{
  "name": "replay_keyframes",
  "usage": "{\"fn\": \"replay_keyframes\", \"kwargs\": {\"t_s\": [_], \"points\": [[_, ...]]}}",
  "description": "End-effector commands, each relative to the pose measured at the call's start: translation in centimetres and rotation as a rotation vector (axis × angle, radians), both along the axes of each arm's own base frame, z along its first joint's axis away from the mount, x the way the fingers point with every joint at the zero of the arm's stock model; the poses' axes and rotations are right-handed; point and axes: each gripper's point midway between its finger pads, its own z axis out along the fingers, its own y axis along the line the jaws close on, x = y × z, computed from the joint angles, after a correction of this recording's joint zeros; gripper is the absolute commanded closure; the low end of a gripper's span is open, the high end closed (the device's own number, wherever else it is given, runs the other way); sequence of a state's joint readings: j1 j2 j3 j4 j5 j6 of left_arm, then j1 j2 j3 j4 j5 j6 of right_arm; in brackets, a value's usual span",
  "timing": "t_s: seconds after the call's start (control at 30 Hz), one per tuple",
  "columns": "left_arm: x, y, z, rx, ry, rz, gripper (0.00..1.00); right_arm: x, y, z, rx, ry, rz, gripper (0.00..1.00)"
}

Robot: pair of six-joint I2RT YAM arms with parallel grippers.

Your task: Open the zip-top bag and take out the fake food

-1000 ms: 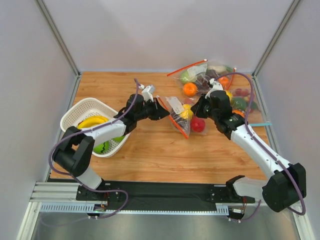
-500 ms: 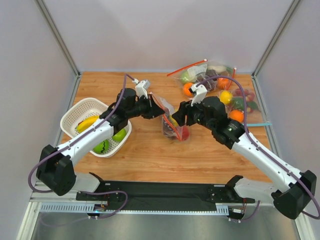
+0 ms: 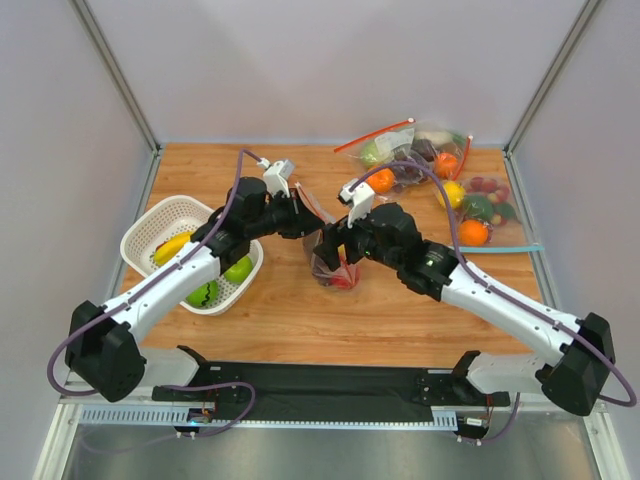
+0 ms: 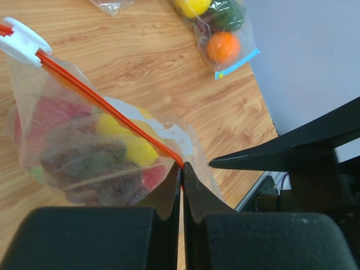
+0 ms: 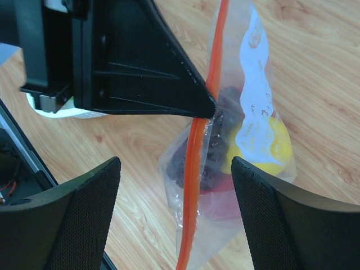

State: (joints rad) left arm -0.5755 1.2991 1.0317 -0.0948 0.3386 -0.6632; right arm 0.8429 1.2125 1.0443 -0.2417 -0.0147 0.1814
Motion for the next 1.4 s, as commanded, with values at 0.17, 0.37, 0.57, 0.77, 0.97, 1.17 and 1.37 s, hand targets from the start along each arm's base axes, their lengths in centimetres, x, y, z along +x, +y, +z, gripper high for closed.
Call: {"fn": "replay_keyframes", "kwargs": {"t_s": [0.17,0.37,0.57,0.77,0.97,1.17,1.37], "points": [[-0.7,-0.4,5.8,-0.113,-0.113,-0.026,1.0,2.6,2.1,-1.3,-0.077,-0.074,-0.048,0.19],[-1.9,-0.1,5.6,-0.114,-0.096,-0.05,1.0,5.0,0.5,-2.8,-0.16,-0.116,-0.182,0.27],[-3.4,-0.4,5.3,-0.124,-0.084,-0.123,1.0,5.6,0.5,-3.3,-0.15,-0.102,-0.177,0.84],[-3.5,1.2,6.0,-0.057,-0.21,-0.125,0.46,5.2,0.0,-3.4,-0.041,-0.017,-0.137,1.0],[-3.4,5.3,8.2,0.014,-0.411,-0.056,0.31,4.9,-1.5,-2.1,0.103,0.072,-0.065,1.0],[-1.4,6.8,5.8,-0.029,-0.413,-0.038,0.27,4.3,-2.4,-2.1,0.211,0.141,0.032,1.0],[-0.7,5.2,4.8,-0.093,-0.477,-0.139,0.24,4.0,-2.6,-1.0,0.337,0.215,0.116,1.0]]}}
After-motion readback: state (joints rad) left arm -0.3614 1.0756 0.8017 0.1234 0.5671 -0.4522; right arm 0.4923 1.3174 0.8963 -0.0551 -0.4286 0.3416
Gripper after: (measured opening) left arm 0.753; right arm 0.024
